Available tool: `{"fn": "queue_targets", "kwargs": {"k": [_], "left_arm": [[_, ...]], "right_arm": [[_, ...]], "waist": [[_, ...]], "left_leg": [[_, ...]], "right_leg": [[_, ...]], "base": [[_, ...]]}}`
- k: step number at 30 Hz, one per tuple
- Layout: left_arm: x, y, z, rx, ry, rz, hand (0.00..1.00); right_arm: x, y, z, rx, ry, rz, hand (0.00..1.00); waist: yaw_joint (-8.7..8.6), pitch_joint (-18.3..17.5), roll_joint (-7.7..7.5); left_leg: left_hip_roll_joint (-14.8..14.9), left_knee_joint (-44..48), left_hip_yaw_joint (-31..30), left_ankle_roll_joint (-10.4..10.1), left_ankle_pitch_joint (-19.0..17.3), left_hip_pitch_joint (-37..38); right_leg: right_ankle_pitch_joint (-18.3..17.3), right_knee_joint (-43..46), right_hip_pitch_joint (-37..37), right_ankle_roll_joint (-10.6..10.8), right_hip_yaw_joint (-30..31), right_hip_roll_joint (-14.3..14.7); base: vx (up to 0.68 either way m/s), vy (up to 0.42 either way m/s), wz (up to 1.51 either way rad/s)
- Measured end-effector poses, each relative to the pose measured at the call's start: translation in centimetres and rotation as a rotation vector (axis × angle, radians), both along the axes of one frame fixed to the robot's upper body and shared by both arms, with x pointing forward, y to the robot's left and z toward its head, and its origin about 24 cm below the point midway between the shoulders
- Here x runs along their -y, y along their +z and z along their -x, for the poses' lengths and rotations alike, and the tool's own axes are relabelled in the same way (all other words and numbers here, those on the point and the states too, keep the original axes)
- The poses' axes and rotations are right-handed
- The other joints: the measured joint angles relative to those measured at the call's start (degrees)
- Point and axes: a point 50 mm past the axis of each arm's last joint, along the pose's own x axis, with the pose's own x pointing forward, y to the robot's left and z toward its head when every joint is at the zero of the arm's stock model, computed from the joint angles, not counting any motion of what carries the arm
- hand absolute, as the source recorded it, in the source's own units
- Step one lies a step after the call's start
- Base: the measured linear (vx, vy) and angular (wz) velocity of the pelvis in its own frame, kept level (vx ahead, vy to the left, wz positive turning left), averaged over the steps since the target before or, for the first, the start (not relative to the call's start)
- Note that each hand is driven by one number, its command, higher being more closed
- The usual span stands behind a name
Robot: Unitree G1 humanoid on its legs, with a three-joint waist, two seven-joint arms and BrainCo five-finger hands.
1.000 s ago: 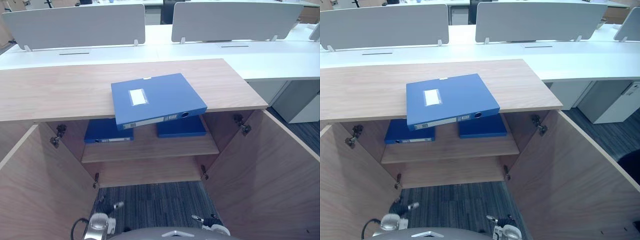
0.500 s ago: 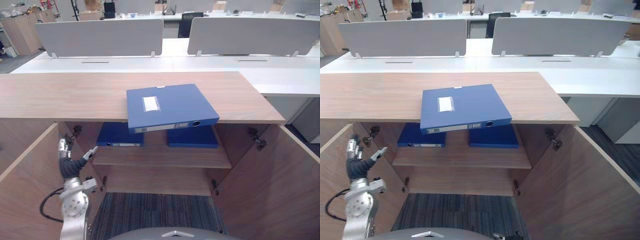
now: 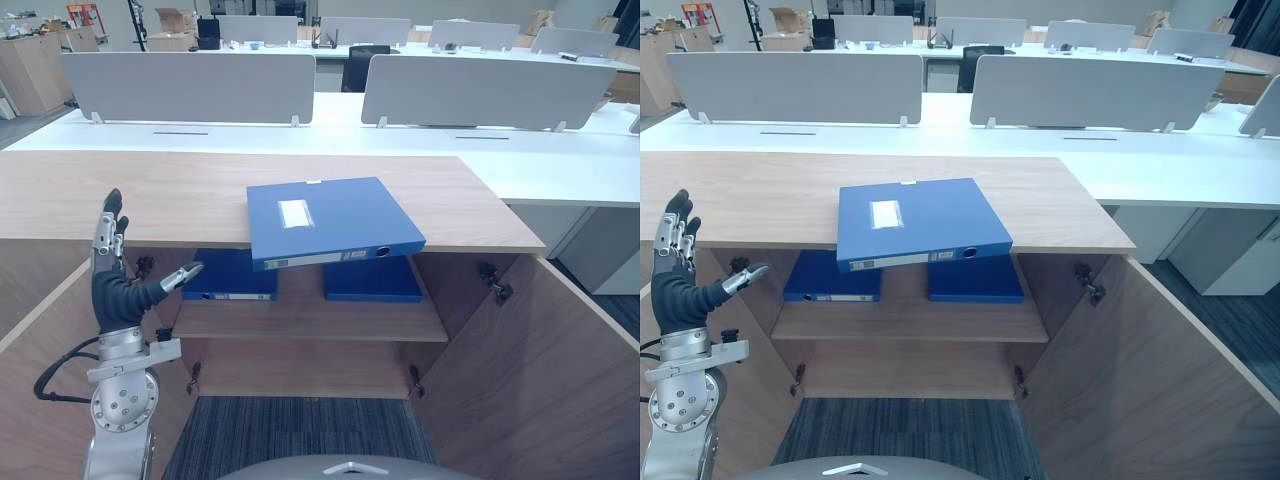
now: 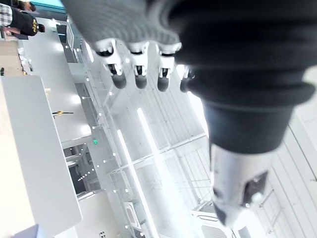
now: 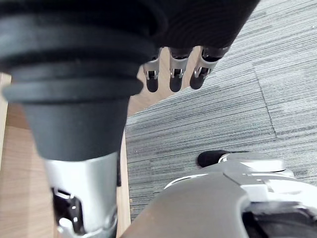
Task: Walk over to the cabinet, pick up the folder, carry it to the office cabinet, place the folder inside the office cabinet, then close the office cabinet door
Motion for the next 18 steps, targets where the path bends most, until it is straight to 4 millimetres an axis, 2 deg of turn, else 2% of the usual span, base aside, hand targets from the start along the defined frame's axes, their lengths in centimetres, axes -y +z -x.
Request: {"fn": "queue_targets", "kwargs": {"k": [3, 4, 8, 14, 18], "left_arm": [[1.2, 0.0, -0.4, -0.001, -0.054, -0.019, 0.0], [2.4, -0.1, -1.3, -0.007, -0.115, -0.084, 0.0], [4.7, -0.7, -3.2, -0.041, -0.232, -0.282, 0.0], [7.9, -2.3, -4.8, -0.075, -0.334, -0.533, 0.0], [9.3, -2.9, -5.7, -0.075, -0.359, -0.645, 0.0]], "right_arm": [[-0.1, 0.0, -0.1, 0.002, 0.011, -0.012, 0.0], [-0.1, 0.0, -0.3, 0.015, 0.014, -0.013, 0.0], [-0.2, 0.1, -0.5, 0.027, 0.025, -0.014, 0.0], [-0.2, 0.1, -0.6, 0.032, 0.025, -0.014, 0.0], [-0.2, 0.1, -0.6, 0.032, 0.024, -0.014, 0.0]], "waist": [[-0.34, 0.0, -0.04], [-0.54, 0.1, -0.02], [-1.72, 0.1, 0.01], [-3.11, 0.1, -0.01], [-3.37, 0.1, 0.01]], "left_leg": [[0.2, 0.0, 0.5, 0.0, 0.0, 0.1], [0.1, 0.0, 0.5, 0.0, 0.0, 0.3], [0.1, 0.0, 0.8, -0.3, -0.2, 0.7], [0.1, 0.0, 1.1, -0.3, -0.5, 0.6], [0.1, 0.0, 1.7, -0.5, -0.7, 0.4]], "right_leg": [[0.0, 0.3, -0.4, 0.0, 0.7, 0.2], [-0.4, 0.1, -0.4, -0.6, 0.7, 0.2], [-0.5, 0.2, -0.3, -0.8, 0.8, 0.2], [-0.3, -0.2, -0.4, -1.2, 1.0, 0.2], [-0.3, -0.4, -0.8, -1.3, 1.4, 0.2]], "base": [[-0.01, -0.001, -0.11], [-0.04, -0.004, -0.07], [-0.05, 0.0, -0.04], [-0.01, 0.002, -0.01], [0.03, 0.005, -0.07]]}}
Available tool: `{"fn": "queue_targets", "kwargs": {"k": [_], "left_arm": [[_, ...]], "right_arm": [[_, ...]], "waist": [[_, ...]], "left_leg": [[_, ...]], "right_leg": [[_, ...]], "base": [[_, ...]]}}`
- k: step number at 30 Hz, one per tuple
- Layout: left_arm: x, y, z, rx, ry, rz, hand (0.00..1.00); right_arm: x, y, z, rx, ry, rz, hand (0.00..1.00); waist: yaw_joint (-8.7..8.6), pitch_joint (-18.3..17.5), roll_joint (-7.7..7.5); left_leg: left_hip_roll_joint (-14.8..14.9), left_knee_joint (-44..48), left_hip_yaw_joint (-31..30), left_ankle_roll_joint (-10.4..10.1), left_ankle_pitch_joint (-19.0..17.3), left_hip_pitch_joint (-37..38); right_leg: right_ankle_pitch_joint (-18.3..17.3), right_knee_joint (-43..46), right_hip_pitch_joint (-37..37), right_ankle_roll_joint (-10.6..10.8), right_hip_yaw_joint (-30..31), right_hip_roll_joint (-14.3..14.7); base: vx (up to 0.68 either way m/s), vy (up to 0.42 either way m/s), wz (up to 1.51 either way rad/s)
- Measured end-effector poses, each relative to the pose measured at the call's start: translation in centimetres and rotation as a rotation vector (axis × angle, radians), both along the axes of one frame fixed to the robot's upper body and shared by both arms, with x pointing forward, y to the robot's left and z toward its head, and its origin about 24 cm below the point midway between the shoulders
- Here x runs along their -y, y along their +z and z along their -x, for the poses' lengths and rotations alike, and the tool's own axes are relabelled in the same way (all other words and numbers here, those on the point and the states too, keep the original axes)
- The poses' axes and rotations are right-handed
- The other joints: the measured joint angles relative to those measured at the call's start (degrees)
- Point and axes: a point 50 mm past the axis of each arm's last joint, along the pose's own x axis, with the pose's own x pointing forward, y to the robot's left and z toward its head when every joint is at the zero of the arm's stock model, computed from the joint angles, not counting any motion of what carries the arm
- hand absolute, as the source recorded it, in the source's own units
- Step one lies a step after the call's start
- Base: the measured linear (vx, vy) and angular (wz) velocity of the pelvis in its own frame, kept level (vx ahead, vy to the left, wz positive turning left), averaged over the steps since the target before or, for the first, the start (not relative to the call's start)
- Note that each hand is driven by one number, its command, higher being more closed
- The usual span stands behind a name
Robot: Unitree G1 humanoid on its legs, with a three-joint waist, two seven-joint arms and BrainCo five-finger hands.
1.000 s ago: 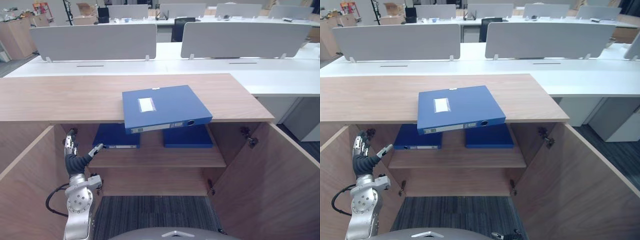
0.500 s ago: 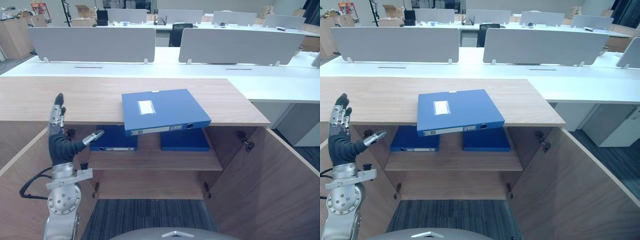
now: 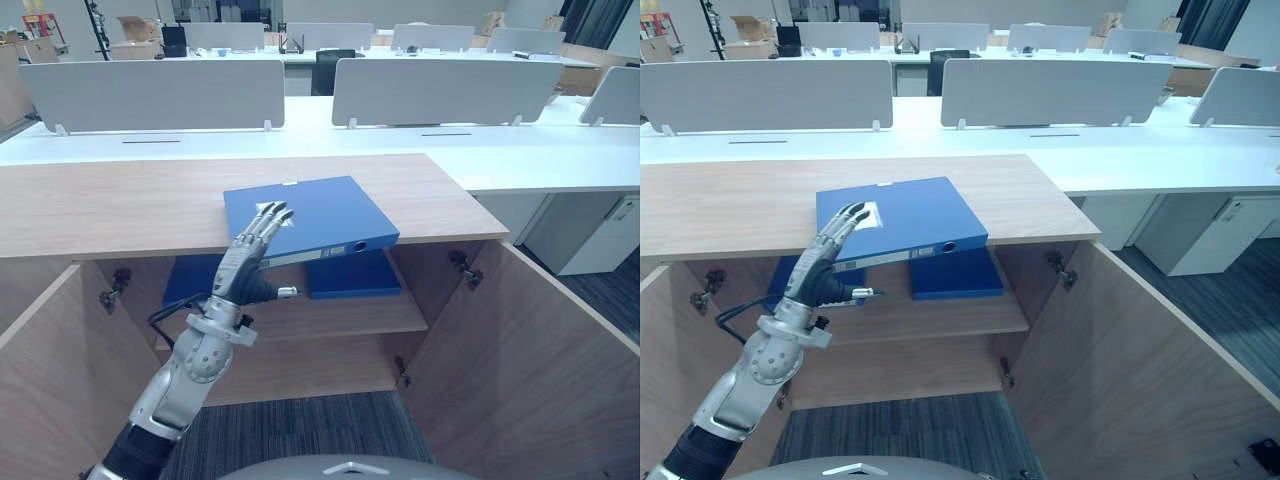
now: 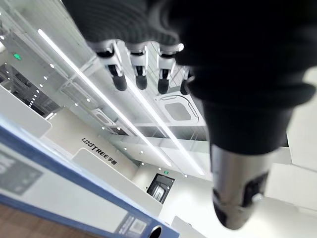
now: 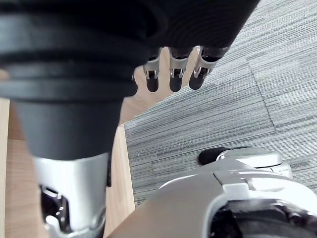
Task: Walk over to the cabinet, pick up the folder, carry it to the office cabinet, place the folder inside the office cabinet, then close the office cabinet door
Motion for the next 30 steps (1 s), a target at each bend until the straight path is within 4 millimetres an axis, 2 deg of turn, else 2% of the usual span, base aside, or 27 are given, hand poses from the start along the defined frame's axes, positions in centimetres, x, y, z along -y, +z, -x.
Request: {"fn": "queue_targets", "kwargs": {"k": [4, 6, 10, 17, 23, 30], "left_arm": [[0.9, -0.7, -1.4, 0.043, 0.03, -0.206, 0.0], [0.8, -1.3, -1.8, 0.053, 0.061, -0.281, 0.0], [1.4, -1.7, -2.3, 0.082, 0.066, -0.379, 0.0], [2.3, -0.9, -3.8, 0.135, 0.077, -0.428, 0.0], [2.5, -0.3, -4.2, 0.176, 0.086, -0.463, 0.0], [1.9, -1.1, -5.1, 0.145, 0.125, -0.523, 0.0]], "right_arm": [[0.0, 0.0, -0.2, 0.006, -0.001, 0.0, 0.0], [0.1, 0.1, -0.5, 0.011, -0.006, 0.0, 0.0], [0.2, 0.1, -0.6, 0.011, -0.016, -0.001, 0.0], [0.4, 0.1, -0.6, 0.013, -0.062, -0.007, 0.0], [0.3, 0.0, -0.7, 0.007, -0.082, -0.03, 0.0], [0.4, 0.1, -0.9, 0.021, -0.12, -0.043, 0.0]], "waist": [[-0.56, -0.1, -0.2], [-1.13, 0.0, -0.35], [-1.21, 0.1, -0.22], [-1.48, 0.4, -0.02], [-1.76, 0.8, -0.26], [-1.68, 0.9, -0.46]], "left_leg": [[-0.1, 0.0, 0.5, 0.0, -0.5, -0.1], [-0.2, 0.0, 0.8, 0.4, -0.5, -0.1], [-0.2, 0.1, 0.7, 0.4, -0.7, -0.1], [-0.1, 0.0, 0.1, 0.1, -1.0, 0.2], [-0.1, 0.0, 0.1, 0.1, -1.1, 0.3], [-0.1, 0.0, 0.0, 0.1, -1.1, 0.3]], "right_leg": [[0.0, -0.7, -0.1, -0.2, 0.8, 0.0], [0.1, -1.1, -0.1, -0.3, 0.9, 0.0], [0.1, -1.5, 0.1, -0.3, 0.9, 0.0], [-0.1, -1.9, 0.5, -0.7, 0.8, 0.2], [0.1, -2.6, 0.8, -1.0, 0.7, 0.2], [0.1, -2.6, 0.9, -0.9, 0.5, 0.1]], "base": [[0.06, 0.007, -0.09], [0.07, 0.0, -0.08], [0.06, -0.015, -0.03], [0.02, -0.035, -0.01], [-0.02, -0.029, 0.0], [-0.01, -0.016, 0.0]]}}
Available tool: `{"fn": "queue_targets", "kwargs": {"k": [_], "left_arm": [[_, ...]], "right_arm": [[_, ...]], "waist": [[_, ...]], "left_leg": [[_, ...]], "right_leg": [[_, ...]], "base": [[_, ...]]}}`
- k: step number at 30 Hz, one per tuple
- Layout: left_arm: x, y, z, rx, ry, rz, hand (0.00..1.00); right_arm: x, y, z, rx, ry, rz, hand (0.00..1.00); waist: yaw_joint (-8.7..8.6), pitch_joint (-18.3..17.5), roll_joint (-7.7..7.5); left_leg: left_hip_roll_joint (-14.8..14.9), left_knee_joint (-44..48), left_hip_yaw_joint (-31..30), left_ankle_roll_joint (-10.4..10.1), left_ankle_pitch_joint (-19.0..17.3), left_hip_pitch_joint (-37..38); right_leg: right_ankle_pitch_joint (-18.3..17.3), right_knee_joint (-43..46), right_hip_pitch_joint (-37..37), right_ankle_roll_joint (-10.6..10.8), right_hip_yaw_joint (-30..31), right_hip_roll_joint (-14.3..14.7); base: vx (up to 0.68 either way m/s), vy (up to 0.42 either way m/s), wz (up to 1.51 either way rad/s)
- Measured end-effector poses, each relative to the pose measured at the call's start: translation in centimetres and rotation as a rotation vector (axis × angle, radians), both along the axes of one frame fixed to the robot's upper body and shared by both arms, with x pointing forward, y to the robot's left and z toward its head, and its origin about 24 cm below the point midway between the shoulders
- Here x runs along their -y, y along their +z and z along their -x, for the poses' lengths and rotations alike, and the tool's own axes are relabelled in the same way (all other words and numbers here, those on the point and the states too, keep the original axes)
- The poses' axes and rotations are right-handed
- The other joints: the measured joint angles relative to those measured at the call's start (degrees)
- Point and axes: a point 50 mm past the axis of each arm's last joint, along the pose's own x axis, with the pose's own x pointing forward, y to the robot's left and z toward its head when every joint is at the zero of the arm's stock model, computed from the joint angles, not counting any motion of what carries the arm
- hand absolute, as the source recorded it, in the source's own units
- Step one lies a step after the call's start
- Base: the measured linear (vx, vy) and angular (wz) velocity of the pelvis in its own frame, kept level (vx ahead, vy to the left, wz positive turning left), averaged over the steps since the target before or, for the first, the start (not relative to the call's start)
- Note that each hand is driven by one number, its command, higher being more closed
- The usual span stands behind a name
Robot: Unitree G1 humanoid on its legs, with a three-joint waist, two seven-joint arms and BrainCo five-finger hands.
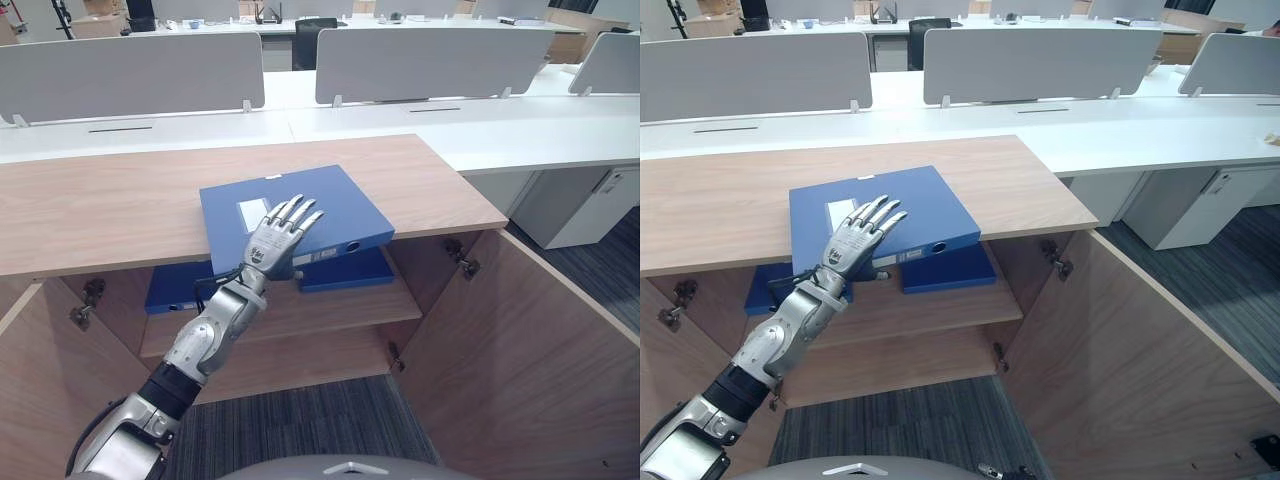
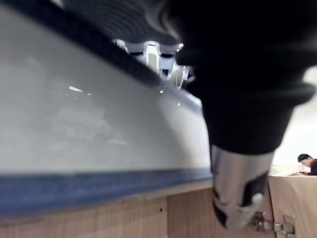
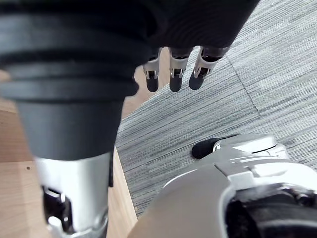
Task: Walk over to the cabinet, pick up the folder, carry it to the office cabinet, place the folder inside the office cabinet, then close the office cabinet door
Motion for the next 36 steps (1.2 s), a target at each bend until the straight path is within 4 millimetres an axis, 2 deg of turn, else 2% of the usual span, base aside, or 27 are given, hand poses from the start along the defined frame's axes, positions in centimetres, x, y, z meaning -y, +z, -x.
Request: {"fn": "queue_targets", "kwargs": {"k": [7, 8, 17, 25, 28, 36], "left_arm": [[-0.7, 0.3, -0.4, 0.023, 0.026, -0.038, 0.0], [-1.0, 0.3, -0.4, 0.027, 0.03, -0.055, 1.0], [-3.1, 1.0, -1.0, 0.056, 0.096, -0.085, 1.0], [-4.6, 3.7, -0.8, 0.177, 0.147, -0.035, 1.0], [-4.6, 3.8, -0.7, 0.184, 0.146, -0.029, 1.0], [-4.1, 4.7, 1.4, 0.234, 0.105, 0.055, 1.0]], "right_arm": [[0.1, 0.0, 0.0, 0.005, -0.008, -0.016, 0.0], [0.1, 0.0, 0.0, 0.005, -0.009, -0.016, 0.0], [0.1, 0.0, 0.0, 0.007, -0.008, -0.018, 0.0], [0.1, 0.0, 0.0, 0.01, -0.007, -0.025, 0.0], [0.1, 0.0, 0.0, 0.011, -0.004, -0.03, 0.0], [-0.2, 0.0, -0.2, 0.01, 0.025, -0.031, 0.0]], "waist": [[-0.15, 0.6, -0.97], [-0.3, 0.6, -0.96], [-0.18, 1.3, -0.58], [-0.11, 1.4, -0.52], [0.18, 1.4, -0.51], [0.48, 1.4, -0.51]], "left_leg": [[0.0, 0.0, -0.4, 0.0, 0.0, 0.0], [0.0, 0.0, -0.7, 0.0, 0.0, 0.0], [0.1, 0.0, -0.9, 0.0, 0.0, 0.1], [0.1, 0.0, -0.6, -0.1, -0.3, 0.6], [0.1, 0.0, -0.4, -0.1, -0.4, 0.7], [0.1, 0.0, -0.2, -0.1, -0.8, 0.9]], "right_leg": [[0.0, 0.0, 0.5, 0.0, -0.7, 0.0], [0.0, -0.1, 0.7, 0.0, -0.9, 0.0], [0.0, -0.3, 1.0, 0.0, -1.1, 0.1], [0.0, -0.4, 1.4, 0.0, -0.8, 0.1], [-0.1, -0.4, 1.4, -0.1, -0.7, 0.1], [-0.4, -0.4, 1.4, -0.6, -0.6, 0.1]], "base": [[0.0, -0.034, 0.03], [-0.01, -0.049, 0.1], [-0.01, -0.034, 0.02], [-0.01, -0.032, -0.02], [-0.01, -0.037, -0.04], [0.0, -0.022, -0.02]]}}
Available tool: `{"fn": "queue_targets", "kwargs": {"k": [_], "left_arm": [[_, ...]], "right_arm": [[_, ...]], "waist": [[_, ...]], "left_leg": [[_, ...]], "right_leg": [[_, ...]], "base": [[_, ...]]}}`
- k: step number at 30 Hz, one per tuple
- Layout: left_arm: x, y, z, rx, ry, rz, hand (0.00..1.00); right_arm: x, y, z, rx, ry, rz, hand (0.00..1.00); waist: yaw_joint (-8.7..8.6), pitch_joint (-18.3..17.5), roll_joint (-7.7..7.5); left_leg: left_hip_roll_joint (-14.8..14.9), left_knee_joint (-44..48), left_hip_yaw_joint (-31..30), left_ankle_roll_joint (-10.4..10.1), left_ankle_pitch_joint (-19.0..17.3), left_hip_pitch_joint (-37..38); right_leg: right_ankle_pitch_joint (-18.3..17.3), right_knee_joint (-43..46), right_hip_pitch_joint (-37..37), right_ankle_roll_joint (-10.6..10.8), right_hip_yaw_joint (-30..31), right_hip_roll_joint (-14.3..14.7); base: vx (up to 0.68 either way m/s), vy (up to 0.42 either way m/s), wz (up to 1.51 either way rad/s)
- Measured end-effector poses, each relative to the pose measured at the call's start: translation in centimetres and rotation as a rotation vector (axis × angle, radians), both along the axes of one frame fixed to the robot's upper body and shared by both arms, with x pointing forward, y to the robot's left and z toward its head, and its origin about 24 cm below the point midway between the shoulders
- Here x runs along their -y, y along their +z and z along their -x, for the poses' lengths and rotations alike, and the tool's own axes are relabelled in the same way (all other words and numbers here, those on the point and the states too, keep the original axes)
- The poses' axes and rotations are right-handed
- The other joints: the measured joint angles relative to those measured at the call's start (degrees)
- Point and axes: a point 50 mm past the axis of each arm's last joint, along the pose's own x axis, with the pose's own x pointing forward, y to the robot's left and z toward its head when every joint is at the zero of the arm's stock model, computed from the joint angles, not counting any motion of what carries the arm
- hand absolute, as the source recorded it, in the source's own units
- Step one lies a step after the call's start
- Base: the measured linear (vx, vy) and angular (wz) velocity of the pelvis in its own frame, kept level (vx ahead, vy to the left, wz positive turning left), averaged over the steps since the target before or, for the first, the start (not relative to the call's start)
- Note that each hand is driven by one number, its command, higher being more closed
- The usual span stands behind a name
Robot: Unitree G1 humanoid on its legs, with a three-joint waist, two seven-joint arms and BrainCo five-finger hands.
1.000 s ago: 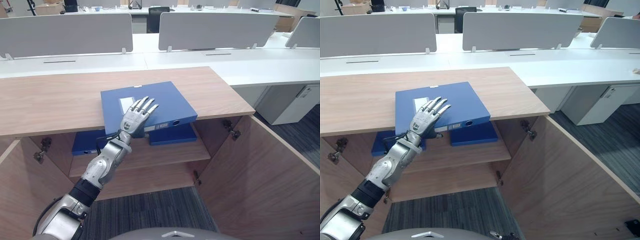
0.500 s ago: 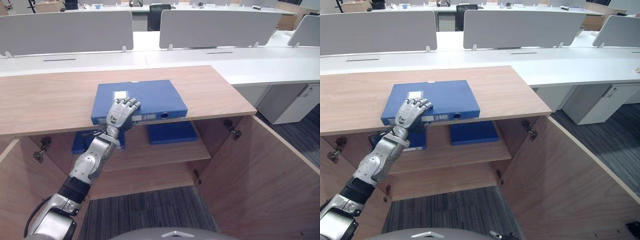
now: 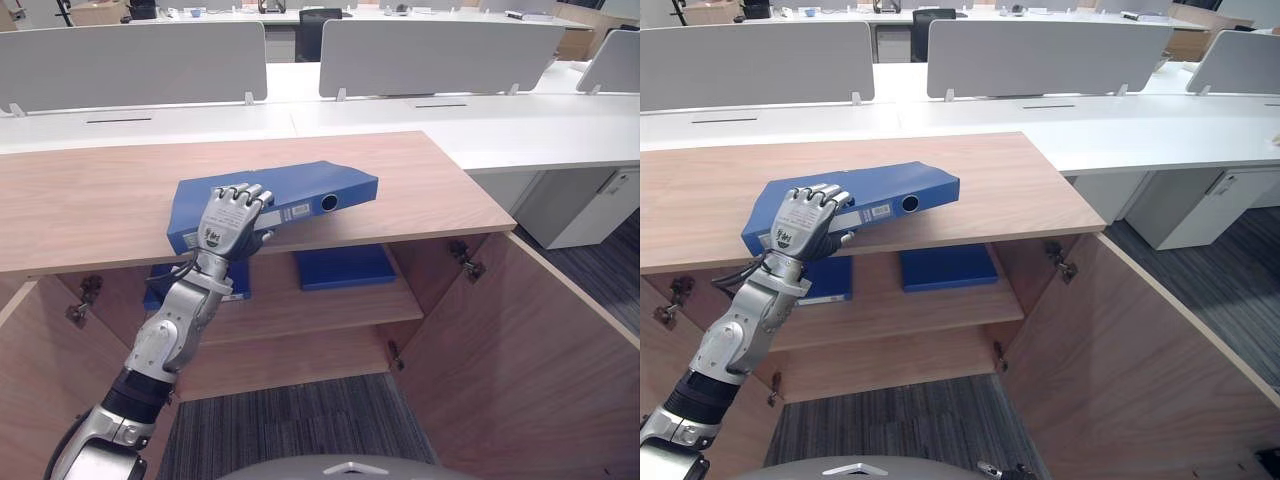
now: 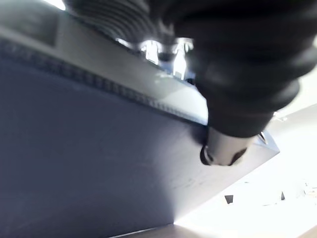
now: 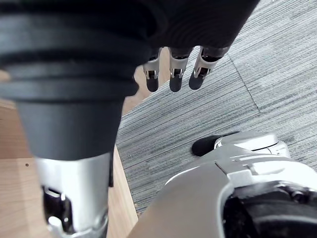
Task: Walk over to the cabinet, pick up the folder, carry it to the office cabinet, place the folder inside the office cabinet, then close the office cabinet door
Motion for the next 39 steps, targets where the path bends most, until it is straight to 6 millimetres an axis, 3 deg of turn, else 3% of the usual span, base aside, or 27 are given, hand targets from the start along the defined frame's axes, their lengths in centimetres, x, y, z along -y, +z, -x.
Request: {"fn": "queue_targets", "kwargs": {"k": [4, 11, 18, 24, 29, 30, 32, 34, 37, 39], "left_arm": [[1.2, 0.8, 1.5, 0.024, -0.079, 0.086, 1.0], [4.1, 3.6, 5.7, 0.095, -0.337, 0.456, 1.0], [2.7, 4.3, 7.2, 0.108, -0.347, 0.753, 1.0], [0.2, 4.5, 8.9, 0.146, -0.306, 1.047, 1.0], [-1.8, 3.7, 9.9, 0.162, -0.266, 1.259, 1.0], [-2.3, 3.2, 10.1, 0.144, -0.245, 1.331, 1.0], [-2.7, 2.7, 10.3, 0.128, -0.225, 1.365, 1.0], [-3.3, 1.9, 10.8, 0.103, -0.186, 1.426, 1.0], [-3.8, 1.4, 11.0, 0.09, -0.17, 1.474, 1.0], [-3.9, 1.3, 11.1, 0.09, -0.169, 1.489, 1.0]], "right_arm": [[-0.3, 0.0, -0.2, 0.005, 0.04, 0.005, 0.0], [-0.8, 0.5, -1.5, 0.073, 0.126, 0.027, 0.0], [-1.9, 3.0, -5.0, 0.33, 0.145, 0.042, 0.0], [-3.9, 7.5, -8.6, 0.677, 0.029, -0.024, 0.0], [-3.8, 11.8, -9.9, 0.929, -0.067, -0.043, 0.0], [-3.6, 13.5, -10.3, 1.026, -0.102, -0.048, 0.0], [-3.6, 14.8, -10.6, 1.091, -0.121, -0.051, 0.0], [-3.4, 18.0, -11.2, 1.249, -0.137, -0.034, 0.0], [-3.1, 21.3, -11.5, 1.41, -0.136, -0.007, 0.0], [-3.0, 22.5, -11.6, 1.47, -0.134, 0.003, 0.0]], "waist": [[0.22, -0.1, 0.11], [0.49, -1.1, 0.75], [0.57, -1.9, 1.54], [1.37, -2.0, 1.36], [1.27, -2.7, 1.29], [1.18, -2.5, 0.98], [1.12, -2.7, 1.35], [1.05, -2.5, 1.11], [1.28, -2.3, 0.83], [1.33, -2.1, 0.55]], "left_leg": [[0.1, 0.0, 0.3, 0.0, 0.0, -0.1], [0.2, 0.0, 2.0, 0.2, 0.1, -0.7], [0.2, 0.0, 2.1, 0.5, 1.0, -0.7], [0.1, 0.0, 2.2, 0.3, 1.4, -1.2], [0.1, 0.0, 2.2, 0.2, 1.4, -2.0], [0.1, 0.0, 2.3, 0.2, 1.4, -2.1], [0.1, 0.0, 2.3, 0.2, 1.3, -2.1], [0.1, 0.0, 2.6, 0.1, 1.2, -2.1], [0.1, 0.0, 3.0, 0.0, 1.0, -2.2], [0.1, 0.0, 3.2, 0.0, 1.0, -2.2]], "right_leg": [[0.3, 0.9, -0.7, 0.6, 1.3, 0.1], [0.0, 3.8, -3.9, 1.0, 4.2, 0.2], [0.0, 5.1, -4.6, 2.2, 4.5, 0.3], [-0.1, 5.3, -5.5, 2.4, 4.6, 0.2], [0.1, 5.3, -6.4, 2.6, 4.7, 0.2], [0.4, 5.0, -6.4, 2.9, 4.7, 0.2], [0.5, 5.0, -6.4, 3.0, 4.8, 0.2], [0.6, 4.9, -6.5, 3.2, 5.0, 0.2], [0.7, 4.9, -6.9, 3.2, 5.4, 0.2], [0.7, 4.9, -7.0, 3.2, 5.7, 0.2]], "base": [[-0.01, -0.017, -0.05], [-0.05, -0.021, -0.13], [-0.09, -0.031, -0.02], [-0.08, -0.017, -0.01], [-0.02, -0.007, -0.01], [0.0, 0.0, 0.0], [0.0, 0.0, 0.0], [0.01, -0.004, -0.06], [0.0, -0.002, -0.08], [0.0, -0.002, -0.08]]}}
